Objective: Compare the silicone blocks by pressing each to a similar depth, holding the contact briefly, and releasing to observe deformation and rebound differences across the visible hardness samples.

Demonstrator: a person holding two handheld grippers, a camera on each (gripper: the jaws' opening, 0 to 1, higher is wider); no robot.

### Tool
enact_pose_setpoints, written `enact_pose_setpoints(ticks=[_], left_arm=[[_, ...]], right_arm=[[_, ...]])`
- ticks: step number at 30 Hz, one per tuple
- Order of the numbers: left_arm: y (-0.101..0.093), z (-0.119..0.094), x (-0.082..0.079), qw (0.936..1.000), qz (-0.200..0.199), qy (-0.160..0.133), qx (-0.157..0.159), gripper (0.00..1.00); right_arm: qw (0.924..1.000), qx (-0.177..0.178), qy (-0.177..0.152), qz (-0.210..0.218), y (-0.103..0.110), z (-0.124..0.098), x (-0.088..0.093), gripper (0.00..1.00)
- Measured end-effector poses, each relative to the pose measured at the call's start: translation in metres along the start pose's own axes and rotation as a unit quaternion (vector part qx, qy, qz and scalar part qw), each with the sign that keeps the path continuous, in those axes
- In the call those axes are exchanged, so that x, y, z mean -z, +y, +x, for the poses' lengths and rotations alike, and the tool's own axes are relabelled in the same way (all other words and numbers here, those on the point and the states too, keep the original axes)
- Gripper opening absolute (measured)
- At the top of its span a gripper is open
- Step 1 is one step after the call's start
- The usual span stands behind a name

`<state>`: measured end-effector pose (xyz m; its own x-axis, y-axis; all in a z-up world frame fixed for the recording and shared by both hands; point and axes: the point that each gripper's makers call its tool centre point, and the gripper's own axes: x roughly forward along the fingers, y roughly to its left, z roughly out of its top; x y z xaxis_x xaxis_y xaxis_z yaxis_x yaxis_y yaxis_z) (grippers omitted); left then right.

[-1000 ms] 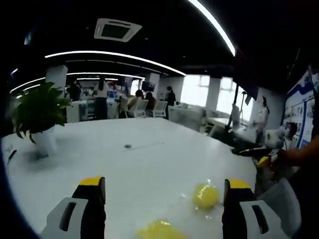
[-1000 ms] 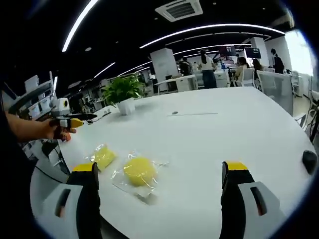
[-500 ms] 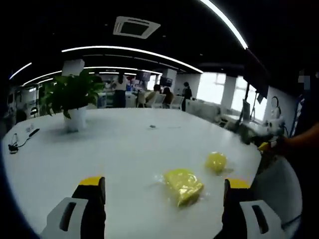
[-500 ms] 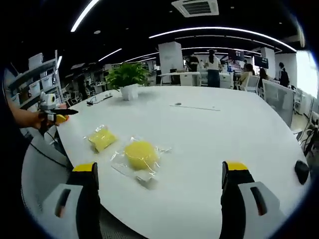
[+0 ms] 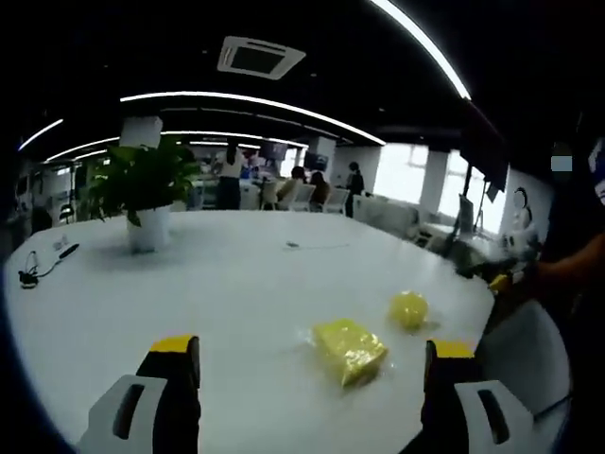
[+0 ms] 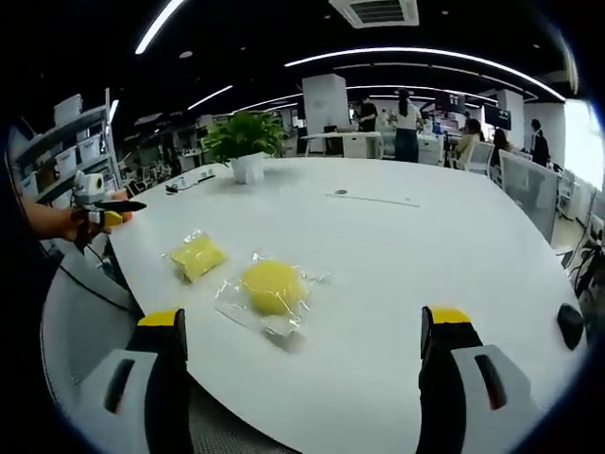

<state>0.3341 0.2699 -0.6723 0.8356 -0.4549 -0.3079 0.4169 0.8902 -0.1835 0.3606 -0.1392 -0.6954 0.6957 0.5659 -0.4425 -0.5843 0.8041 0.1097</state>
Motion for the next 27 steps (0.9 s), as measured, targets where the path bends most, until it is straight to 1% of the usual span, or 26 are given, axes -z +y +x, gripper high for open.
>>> enact_pose_setpoints(ticks=[2, 4, 7, 10, 14, 15, 16, 18, 20, 25, 27], left_arm=[[0.001, 0.000, 0.001, 1.0000, -0.002, -0.001, -0.006, 1.00], [0.001, -0.001, 0.001, 0.9999, -0.008, -0.006, -0.007, 1.00], [0.004, -0.002, 0.005, 0.9999, -0.011, -0.003, -0.011, 1.00], [0.001, -0.002, 0.007, 0.9997, -0.024, -0.005, -0.008, 1.00], [-0.002, -0.002, 0.010, 1.0000, -0.008, 0.003, -0.004, 1.00], [-0.002, -0.003, 0.010, 1.0000, -0.006, 0.003, -0.005, 1.00], [0.000, -0.003, 0.006, 1.0000, -0.007, 0.000, -0.005, 1.00], [0.001, -0.004, 0.000, 0.9999, -0.009, -0.006, -0.004, 1.00], [0.002, -0.004, -0.003, 1.0000, -0.008, -0.005, 0.002, 1.00], [0.006, -0.005, -0.006, 1.0000, -0.002, -0.002, 0.005, 1.00], [0.010, -0.003, -0.005, 1.0000, -0.001, 0.001, 0.006, 1.00]], right_arm=[[0.9998, -0.002, -0.003, 0.018, 0.000, 0.001, 0.002, 0.96], [1.0000, -0.001, -0.001, 0.007, 0.002, 0.001, 0.004, 0.96], [0.9998, 0.002, -0.006, 0.018, 0.002, -0.003, 0.000, 0.96], [0.9999, 0.006, -0.006, 0.010, 0.000, -0.004, -0.002, 0.96], [0.9997, 0.004, 0.010, 0.020, -0.002, -0.002, 0.005, 0.96], [0.9994, 0.004, 0.017, 0.029, -0.002, -0.004, 0.010, 0.96], [0.9993, 0.006, 0.018, 0.033, -0.001, -0.005, 0.011, 0.96], [0.9993, 0.010, 0.016, 0.031, 0.000, -0.008, 0.011, 0.96], [0.9992, 0.014, 0.019, 0.032, 0.001, -0.008, 0.012, 0.96], [0.9993, 0.016, 0.032, 0.006, 0.013, -0.006, 0.009, 0.96], [0.9994, 0.020, 0.028, 0.003, 0.016, -0.006, 0.004, 0.96]])
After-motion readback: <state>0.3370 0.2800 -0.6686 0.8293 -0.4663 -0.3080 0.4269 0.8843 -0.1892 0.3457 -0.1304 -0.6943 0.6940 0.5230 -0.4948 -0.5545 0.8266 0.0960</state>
